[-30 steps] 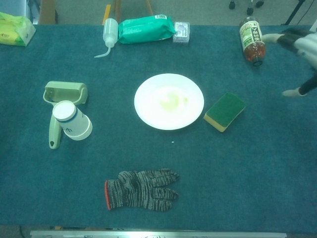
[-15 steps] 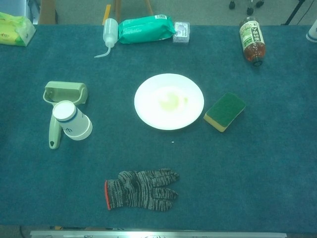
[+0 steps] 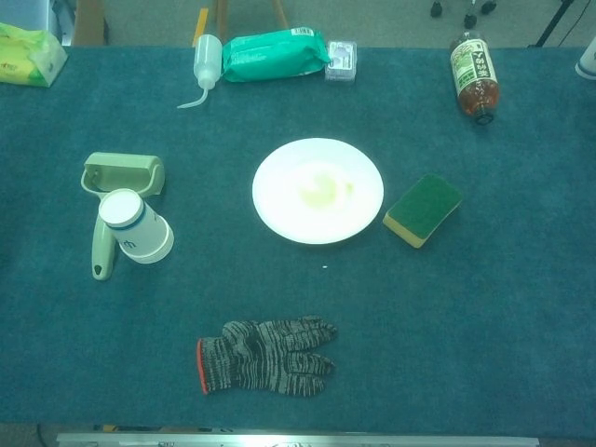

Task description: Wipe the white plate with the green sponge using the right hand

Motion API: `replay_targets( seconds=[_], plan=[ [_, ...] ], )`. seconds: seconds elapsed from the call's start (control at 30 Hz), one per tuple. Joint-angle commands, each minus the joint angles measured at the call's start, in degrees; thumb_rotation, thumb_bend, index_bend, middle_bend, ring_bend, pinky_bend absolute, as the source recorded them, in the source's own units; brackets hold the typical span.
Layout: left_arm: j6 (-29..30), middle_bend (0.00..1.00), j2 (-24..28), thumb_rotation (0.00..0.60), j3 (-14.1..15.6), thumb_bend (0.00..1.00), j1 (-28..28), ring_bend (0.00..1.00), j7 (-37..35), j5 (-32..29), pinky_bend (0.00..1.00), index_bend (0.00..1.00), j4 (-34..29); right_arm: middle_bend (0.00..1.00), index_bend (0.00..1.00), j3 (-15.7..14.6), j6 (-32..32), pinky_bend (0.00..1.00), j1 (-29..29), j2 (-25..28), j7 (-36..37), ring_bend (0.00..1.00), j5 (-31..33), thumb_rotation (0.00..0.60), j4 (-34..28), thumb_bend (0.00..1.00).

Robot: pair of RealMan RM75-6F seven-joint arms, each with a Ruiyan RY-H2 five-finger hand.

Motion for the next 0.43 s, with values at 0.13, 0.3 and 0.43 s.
replay_targets(
  seconds=[0.13, 0.3, 0.43],
  plan=[
    [-1.6, 0.25, -0.9, 0.600, 0.7, 0.27, -0.5, 0.22, -1.3, -0.3, 0.37, 0.35, 1.4, 0.22, 0.14, 0.8, -0.2, 0.33, -0.5, 0.6, -1.1, 0.08, -0.8, 0.600, -1.3, 0.00],
    [-2.0, 0.25, -0.9, 0.600, 1.0, 0.27, -0.5, 0.22, -1.8, -0.4, 0.37, 0.35, 1.6, 0.22, 0.14, 1.3, -0.8, 0.33, -1.0, 0.4, -0.6, 0.08, -1.1, 0.600, -1.0, 0.00],
    [-2.4, 0.25, -1.1, 0.600, 1.1, 0.27, -0.7, 0.22, -2.0, -0.4, 0.37, 0.35, 1.8, 0.22, 0.14, 1.7, -1.2, 0.33, -1.2, 0.2, -0.2, 0.08, -1.4, 0.600, -0.6, 0.00]
  ],
)
